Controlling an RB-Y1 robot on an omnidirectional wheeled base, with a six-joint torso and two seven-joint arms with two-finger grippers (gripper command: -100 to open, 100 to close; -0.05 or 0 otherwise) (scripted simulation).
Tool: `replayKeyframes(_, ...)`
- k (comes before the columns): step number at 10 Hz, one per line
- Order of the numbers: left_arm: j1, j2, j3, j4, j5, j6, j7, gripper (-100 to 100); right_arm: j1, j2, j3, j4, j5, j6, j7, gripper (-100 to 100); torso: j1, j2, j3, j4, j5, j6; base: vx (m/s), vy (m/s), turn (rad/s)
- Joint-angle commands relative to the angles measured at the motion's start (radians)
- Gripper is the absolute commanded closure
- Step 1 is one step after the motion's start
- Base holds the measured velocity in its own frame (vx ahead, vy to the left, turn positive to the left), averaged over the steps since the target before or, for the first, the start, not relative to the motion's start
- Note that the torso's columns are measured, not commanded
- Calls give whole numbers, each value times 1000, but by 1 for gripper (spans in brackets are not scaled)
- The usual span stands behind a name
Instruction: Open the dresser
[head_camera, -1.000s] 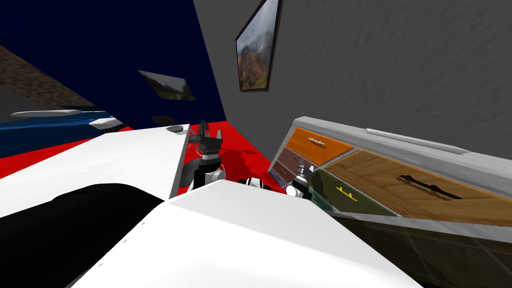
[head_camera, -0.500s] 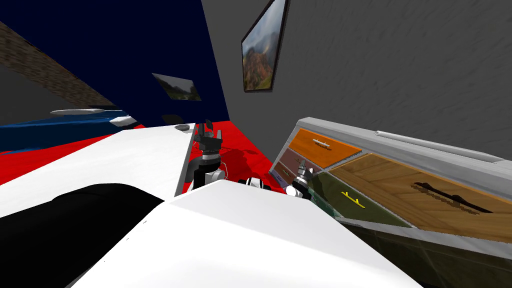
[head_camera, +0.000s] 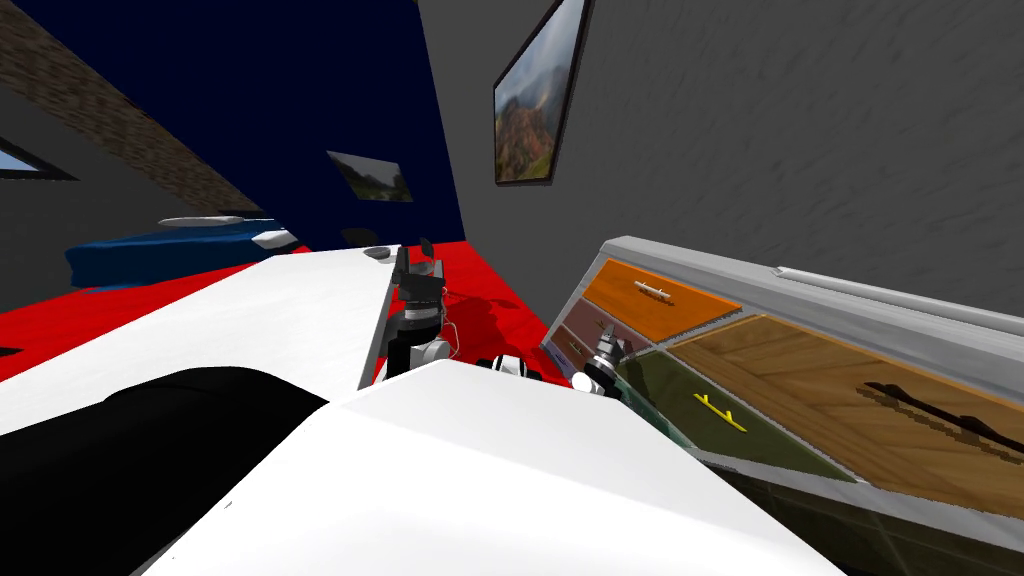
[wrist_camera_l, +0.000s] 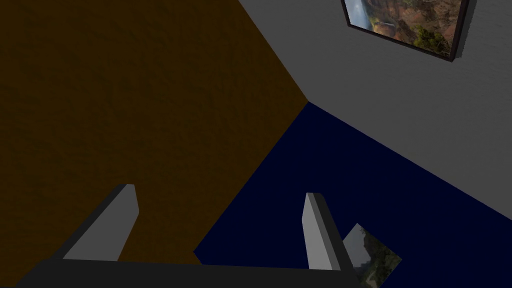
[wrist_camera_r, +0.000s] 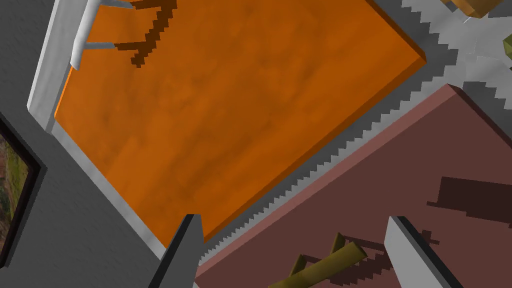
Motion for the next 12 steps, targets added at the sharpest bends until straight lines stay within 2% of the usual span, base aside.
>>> replayKeyframes(1,0,0,0,0,0,0,0,0,-14,-6,-1,42,-35,-19,-79,-100,0,0,0,0,0,0,-12,1,74)
replayKeyframes(2,0,0,0,0,0,0,0,0,-22,-10,-1,69,-64,-32,-107,-100,0,0,0,0,0,0,-13,1,119)
replayKeyframes(3,0,0,0,0,0,0,0,0,-22,-10,-1,69,-64,-32,-135,-100,0,0,0,0,0,0,-10,-1,76)
replayKeyframes(4,0,0,0,0,0,0,0,0,-29,-14,-1,95,-91,-45,-162,-100,0,0,0,0,0,0,-11,0,126)
replayKeyframes(5,0,0,0,0,0,0,0,0,-29,-14,-1,95,-91,-45,-188,-100,0,0,0,0,0,0,-9,-1,71)
replayKeyframes(8,0,0,0,0,0,0,0,0,-42,-23,0,141,-139,-66,-267,-100,0,0,0,0,0,0,-10,1,94)
replayKeyframes(9,0,0,0,0,0,0,0,0,-42,-23,0,141,-139,-66,-276,-100,0,0,0,0,0,0,-8,-1,54)
replayKeyframes(11,0,0,0,0,0,0,0,0,-52,-33,0,177,-177,-84,-338,-100,0,0,0,0,0,0,-10,0,112)
replayKeyframes(12,0,0,0,0,0,0,0,0,-52,-33,0,177,-177,-84,-346,-100,0,0,0,0,0,0,-8,0,37)
